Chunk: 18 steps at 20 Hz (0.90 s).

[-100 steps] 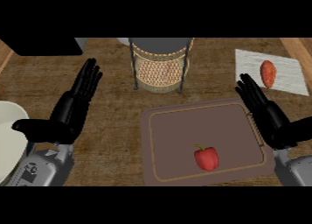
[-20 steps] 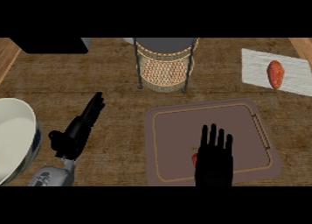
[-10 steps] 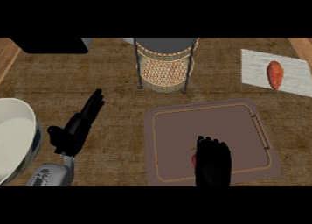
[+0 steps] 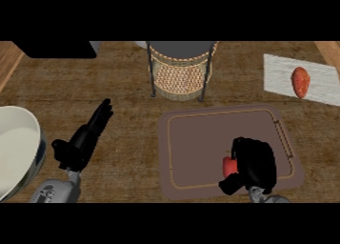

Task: Pick the bell pepper from the tray and place it in the tiered basket

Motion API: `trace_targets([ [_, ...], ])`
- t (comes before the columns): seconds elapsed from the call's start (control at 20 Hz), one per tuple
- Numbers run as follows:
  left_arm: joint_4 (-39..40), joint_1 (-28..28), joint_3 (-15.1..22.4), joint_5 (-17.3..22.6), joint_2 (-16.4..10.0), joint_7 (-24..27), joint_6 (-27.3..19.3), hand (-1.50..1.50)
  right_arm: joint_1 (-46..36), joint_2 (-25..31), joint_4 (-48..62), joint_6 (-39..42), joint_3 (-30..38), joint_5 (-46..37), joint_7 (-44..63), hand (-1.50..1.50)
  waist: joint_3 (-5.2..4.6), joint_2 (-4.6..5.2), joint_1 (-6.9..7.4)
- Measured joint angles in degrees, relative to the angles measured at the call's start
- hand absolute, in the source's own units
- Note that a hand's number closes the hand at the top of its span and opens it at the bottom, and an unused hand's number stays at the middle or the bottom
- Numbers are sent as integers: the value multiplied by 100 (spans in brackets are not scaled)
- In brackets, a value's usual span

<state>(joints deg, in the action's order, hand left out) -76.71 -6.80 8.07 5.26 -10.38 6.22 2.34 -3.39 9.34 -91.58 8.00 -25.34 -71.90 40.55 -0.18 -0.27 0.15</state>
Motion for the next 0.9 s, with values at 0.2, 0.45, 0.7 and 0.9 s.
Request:
trace_targets([
  [0.2, -68, -19, -8, 13, -4, -8, 24, 0, -419, 917, 400, 283, 1338, 1184, -1159, 150, 21, 49, 24],
  [0.45, -93, -66, -15, 11, 31, -101, 34, 0, -1071, 1722, 1511, 116, 2462, 1984, -2546, 150, 26, 58, 52],
  [0.7, -63, -71, -26, -10, 61, -81, 32, 0, -1609, 1654, 1731, 184, 3274, 3107, -3276, 150, 26, 39, 31],
  [0.9, -18, 6, -58, -18, 15, -26, 98, 0, -2161, 1601, 1442, 343, 3631, 3704, -3385, 150, 21, 24, 16],
])
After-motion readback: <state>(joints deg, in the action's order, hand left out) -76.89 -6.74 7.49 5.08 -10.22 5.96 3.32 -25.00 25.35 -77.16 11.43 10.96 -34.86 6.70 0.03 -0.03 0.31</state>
